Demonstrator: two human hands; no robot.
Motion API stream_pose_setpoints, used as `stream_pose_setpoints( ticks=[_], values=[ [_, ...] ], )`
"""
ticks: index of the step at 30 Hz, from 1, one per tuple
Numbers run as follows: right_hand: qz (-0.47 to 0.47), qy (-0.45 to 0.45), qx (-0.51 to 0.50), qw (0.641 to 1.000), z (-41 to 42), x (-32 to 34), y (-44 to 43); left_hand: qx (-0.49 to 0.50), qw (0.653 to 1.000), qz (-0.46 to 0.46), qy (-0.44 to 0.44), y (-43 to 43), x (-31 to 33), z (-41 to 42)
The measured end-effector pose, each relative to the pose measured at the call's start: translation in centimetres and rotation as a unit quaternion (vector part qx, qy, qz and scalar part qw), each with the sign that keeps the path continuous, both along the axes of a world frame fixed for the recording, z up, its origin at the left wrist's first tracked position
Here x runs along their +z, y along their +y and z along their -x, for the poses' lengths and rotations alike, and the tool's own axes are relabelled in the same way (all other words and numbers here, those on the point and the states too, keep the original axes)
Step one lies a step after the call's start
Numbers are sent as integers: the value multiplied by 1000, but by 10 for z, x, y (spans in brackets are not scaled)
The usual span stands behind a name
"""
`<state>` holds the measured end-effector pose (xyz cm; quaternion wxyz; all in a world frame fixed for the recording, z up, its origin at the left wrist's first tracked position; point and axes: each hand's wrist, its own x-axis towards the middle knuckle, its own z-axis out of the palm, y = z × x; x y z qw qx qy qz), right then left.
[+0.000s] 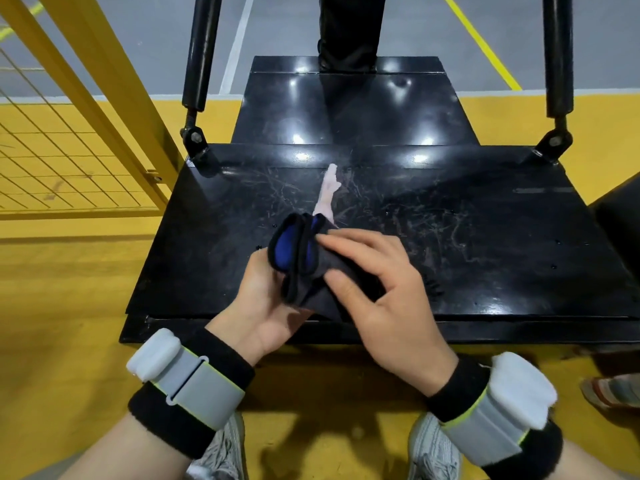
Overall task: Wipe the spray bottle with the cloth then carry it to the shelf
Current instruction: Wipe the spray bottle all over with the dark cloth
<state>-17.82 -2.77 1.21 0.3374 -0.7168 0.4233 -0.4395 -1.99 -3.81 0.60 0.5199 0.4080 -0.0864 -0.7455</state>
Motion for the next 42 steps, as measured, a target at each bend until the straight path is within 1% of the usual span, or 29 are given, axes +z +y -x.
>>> stream_pose_setpoints(
  ticks=[2,4,6,8,9,11,13,14,17,19,21,23,24,26,29,31,33,35,37,40,42],
  values=[
    [31,21,1,999,-1,0,-1,-2,1000,11,6,2,-2,-1],
    [16,9,-14,1000,0,0,-10,-17,1000,10,-6,2,-3,0],
    [-46,-47,-36,997,3,0,-21,-37,999,3,-22,2,-1,1],
    [-128,-118,-55,983,8,-3,-29,-65,998,4,-22,4,2,4],
    [-159,-135,-60,976,12,-5,-31,-80,996,5,-24,6,3,7],
    [-181,-137,-59,972,16,-8,-32,-103,994,16,-38,8,5,11],
    [-166,-121,-45,978,13,-7,-28,-87,995,21,-51,8,4,12],
    [-145,-105,-44,983,13,-5,-25,-75,995,17,-55,7,2,14],
    [-44,-21,-31,998,7,1,-10,-26,999,-15,-29,5,-1,10],
    [24,30,-14,999,3,2,2,-5,1000,-27,-4,4,-2,5],
    [60,56,-6,997,1,2,7,-1,1000,-16,5,4,-1,2],
    [70,60,-19,996,2,2,2,-14,1000,2,-6,3,-2,3],
    [60,55,-31,996,4,1,-3,-21,1000,9,-18,3,-3,4],
    [9,24,-55,998,7,0,-16,-36,998,18,-47,4,-3,7],
    [-77,-46,-72,993,15,0,-30,-68,994,15,-83,9,-6,10],
    [-88,-47,-60,993,17,-2,-31,-78,993,5,-92,11,-8,12],
    [-54,3,-41,998,16,-5,-25,-74,992,-1,-99,9,-9,13],
    [6,58,-16,998,11,-5,-15,-59,993,-14,-103,8,-9,12],
    [69,92,26,993,8,-3,-9,-40,996,-22,-82,7,-9,10],
    [107,109,89,984,6,0,-8,-8,1000,-15,-27,8,-7,5],
    [103,99,74,987,7,-2,-11,-11,1000,-4,-23,5,-5,5]
  ],
)
